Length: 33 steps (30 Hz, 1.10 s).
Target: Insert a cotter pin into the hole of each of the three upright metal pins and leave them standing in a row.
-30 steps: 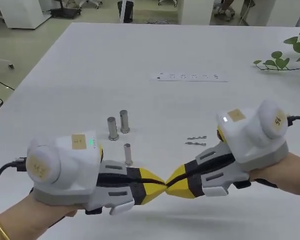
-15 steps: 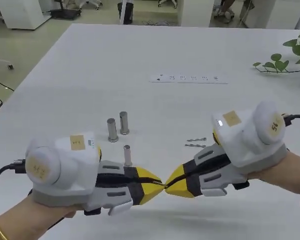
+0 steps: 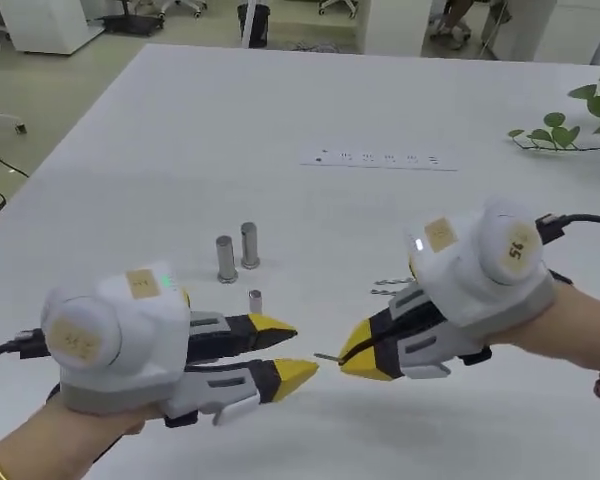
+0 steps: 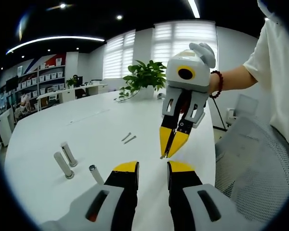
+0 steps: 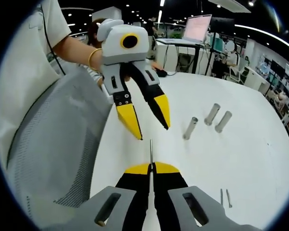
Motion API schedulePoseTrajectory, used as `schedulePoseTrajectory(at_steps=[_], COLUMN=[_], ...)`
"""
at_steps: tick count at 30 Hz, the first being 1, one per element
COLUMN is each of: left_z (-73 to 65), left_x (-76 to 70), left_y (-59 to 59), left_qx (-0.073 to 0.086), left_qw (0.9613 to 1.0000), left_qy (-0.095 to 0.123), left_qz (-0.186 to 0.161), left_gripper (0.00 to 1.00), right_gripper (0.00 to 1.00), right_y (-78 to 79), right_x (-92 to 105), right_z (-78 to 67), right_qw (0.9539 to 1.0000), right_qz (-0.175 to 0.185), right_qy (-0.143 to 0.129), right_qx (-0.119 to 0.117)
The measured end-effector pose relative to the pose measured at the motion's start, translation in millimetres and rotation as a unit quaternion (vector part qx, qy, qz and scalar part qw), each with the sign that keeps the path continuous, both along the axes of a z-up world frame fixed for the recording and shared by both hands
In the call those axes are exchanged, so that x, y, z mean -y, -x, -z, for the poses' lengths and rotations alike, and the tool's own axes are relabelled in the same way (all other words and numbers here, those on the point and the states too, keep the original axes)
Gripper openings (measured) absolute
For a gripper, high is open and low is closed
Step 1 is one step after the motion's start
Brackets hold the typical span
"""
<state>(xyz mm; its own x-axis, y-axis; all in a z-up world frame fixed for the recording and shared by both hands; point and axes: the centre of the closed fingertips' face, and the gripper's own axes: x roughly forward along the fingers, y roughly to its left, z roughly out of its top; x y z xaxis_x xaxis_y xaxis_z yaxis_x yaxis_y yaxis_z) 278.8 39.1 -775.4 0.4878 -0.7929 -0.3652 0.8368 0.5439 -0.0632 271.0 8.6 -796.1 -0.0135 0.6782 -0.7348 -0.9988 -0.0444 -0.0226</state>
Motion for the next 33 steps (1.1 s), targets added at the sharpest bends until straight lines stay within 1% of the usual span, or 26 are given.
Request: schedulePoseTrajectory(at_steps=[4, 10, 11, 13, 16, 20, 21, 22, 24, 26, 28, 31, 33], left_z=[0.8, 6.9, 9.0, 12.8, 17.8, 24.0, 25.2, 28.6, 32.9, 36.1, 39.9, 43.4, 45.4], left_x=[-4.6, -15.3, -18.1, -23.8, -32.0, -42.7, -43.4, -45.0, -46.6, -47.6, -49.1, -50.2, -50.6], left_y=[-1.7, -8.3, -10.4, -14.2, -19.9, -29.2, -30.5, -31.9, -34.7, -38.1, -42.2, -47.7, -51.5], left_qx=[0.0, -0.002, -0.006, -0.01, -0.012, -0.013, -0.014, -0.019, -0.017, -0.019, -0.017, -0.019, -0.018], left_qw=[1.0, 0.9997, 0.9995, 0.9991, 0.9982, 0.9963, 0.9961, 0.9956, 0.995, 0.9945, 0.9937, 0.993, 0.9925], left_qy=[0.005, -0.003, -0.004, -0.009, -0.015, -0.025, -0.025, -0.032, -0.044, -0.046, -0.056, -0.059, -0.062], left_qz=[-0.008, -0.026, -0.031, -0.041, -0.057, -0.082, -0.083, -0.086, -0.088, -0.092, -0.095, -0.101, -0.104], left_gripper=[0.23, 0.22, 0.22, 0.22, 0.22, 0.22, 0.22, 0.22, 0.22, 0.22, 0.22, 0.22, 0.22], right_gripper=[0.02, 0.02, 0.02, 0.02, 0.02, 0.02, 0.02, 0.02, 0.02, 0.02, 0.02, 0.02, 0.02], right_y=[-8.0, -19.6, -22.3, -25.3, -27.5, -34.2, -35.2, -37.4, -40.8, -43.7, -46.7, -51.4, -54.0], right_x=[-0.6, -2.3, -2.7, -3.6, -5.8, -7.6, -8.3, -9.7, -12.2, -15.4, -18.3, -21.4, -23.9], right_z=[1.8, 5.2, 6.4, 8.6, 10.9, 15.6, 16.3, 17.0, 17.7, 17.6, 18.2, 19.5, 20.2], right_qw=[0.9998, 0.999, 0.9987, 0.9983, 0.9981, 0.9969, 0.9968, 0.9965, 0.996, 0.9959, 0.9955, 0.9947, 0.9946], right_qz=[0.008, 0.02, 0.019, 0.02, 0.019, 0.022, 0.022, 0.024, 0.024, 0.026, 0.026, 0.025, 0.028], right_qy=[0.015, 0.036, 0.041, 0.048, 0.053, 0.069, 0.071, 0.074, 0.079, 0.08, 0.084, 0.091, 0.092], right_qx=[0.008, 0.018, 0.024, 0.026, 0.024, 0.03, 0.029, 0.031, 0.033, 0.032, 0.036, 0.042, 0.039])
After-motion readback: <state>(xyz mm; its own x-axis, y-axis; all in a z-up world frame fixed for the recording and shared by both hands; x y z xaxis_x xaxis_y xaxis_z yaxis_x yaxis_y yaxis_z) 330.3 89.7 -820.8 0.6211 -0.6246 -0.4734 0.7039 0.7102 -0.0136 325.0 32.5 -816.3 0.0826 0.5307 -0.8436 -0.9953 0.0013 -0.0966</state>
